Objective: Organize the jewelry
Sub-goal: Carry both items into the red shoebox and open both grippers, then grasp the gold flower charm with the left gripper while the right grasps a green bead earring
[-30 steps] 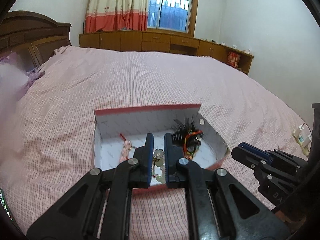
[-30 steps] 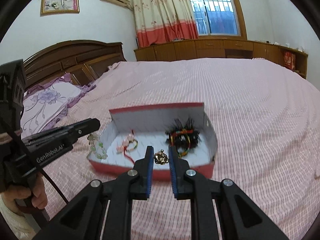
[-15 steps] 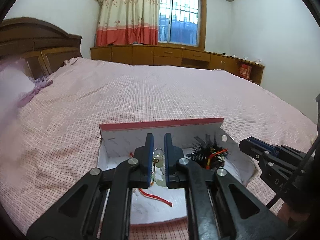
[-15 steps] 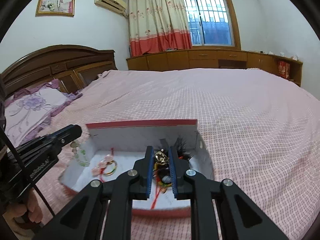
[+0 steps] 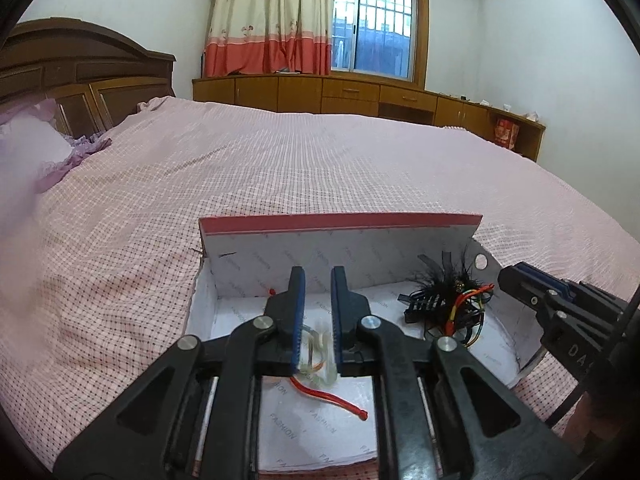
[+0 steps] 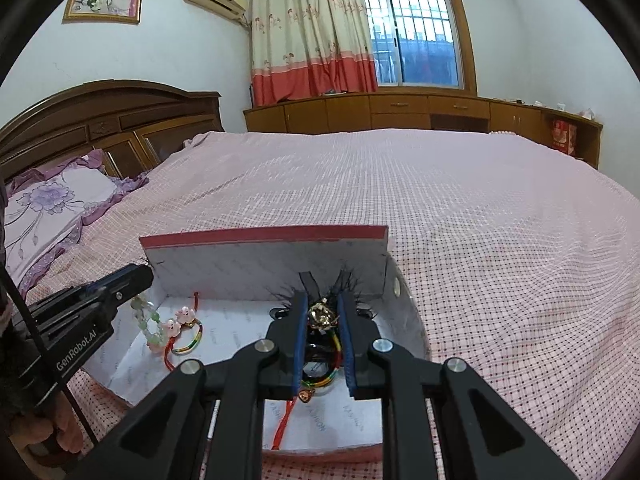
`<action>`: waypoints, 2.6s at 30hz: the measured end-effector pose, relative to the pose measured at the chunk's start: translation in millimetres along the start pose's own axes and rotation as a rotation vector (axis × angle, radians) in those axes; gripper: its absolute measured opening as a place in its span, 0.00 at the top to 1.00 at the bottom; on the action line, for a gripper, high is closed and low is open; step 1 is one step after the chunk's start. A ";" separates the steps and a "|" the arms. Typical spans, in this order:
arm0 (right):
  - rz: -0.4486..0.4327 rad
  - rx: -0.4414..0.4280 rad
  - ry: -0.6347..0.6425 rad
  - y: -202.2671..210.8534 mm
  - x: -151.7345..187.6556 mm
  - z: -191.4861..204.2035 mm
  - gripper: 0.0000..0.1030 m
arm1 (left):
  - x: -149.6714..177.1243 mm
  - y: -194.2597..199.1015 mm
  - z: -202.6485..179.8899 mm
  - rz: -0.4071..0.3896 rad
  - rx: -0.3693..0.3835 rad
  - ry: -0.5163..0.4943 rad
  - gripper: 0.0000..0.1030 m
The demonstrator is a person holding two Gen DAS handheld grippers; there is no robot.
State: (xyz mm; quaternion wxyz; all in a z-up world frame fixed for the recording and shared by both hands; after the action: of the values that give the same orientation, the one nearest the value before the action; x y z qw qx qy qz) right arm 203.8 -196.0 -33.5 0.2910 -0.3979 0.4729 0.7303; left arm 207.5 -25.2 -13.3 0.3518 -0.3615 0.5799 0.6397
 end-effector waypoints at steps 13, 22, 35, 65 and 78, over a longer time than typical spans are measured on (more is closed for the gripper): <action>-0.013 -0.022 -0.027 21.7 -12.2 7.0 0.68 | -13.2 26.2 8.7 0.011 0.018 0.015 0.69; 0.003 -0.070 -0.058 62.5 -16.1 25.0 0.68 | -13.9 65.0 16.3 0.055 0.068 0.022 0.68; 0.110 -0.084 -0.109 118.3 17.0 44.5 0.68 | 9.9 109.2 17.5 0.168 0.118 -0.065 0.68; 0.378 -0.086 -0.200 138.5 124.9 63.9 0.68 | 112.1 116.7 23.5 0.538 0.183 -0.160 0.69; 0.407 -0.086 -0.238 128.6 140.2 59.3 0.68 | 129.8 106.9 13.4 0.555 0.176 -0.162 0.74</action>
State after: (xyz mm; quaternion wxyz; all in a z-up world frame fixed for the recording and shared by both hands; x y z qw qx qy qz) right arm 10.5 -183.8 -80.4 0.1743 -0.2176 0.4743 0.8350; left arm 50.1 -16.4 -73.3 0.2385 -0.1049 0.6798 0.6856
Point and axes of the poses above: each gripper's, at about its wrist camera, not at the fingertips, and y roughly against the way its jaws point, z to its left, x to its underside, the point moved 2 cm from there along -y, roughly the way its jaws point, and after that the axes turned 15 degrees about -x, right-handed, at the moved point
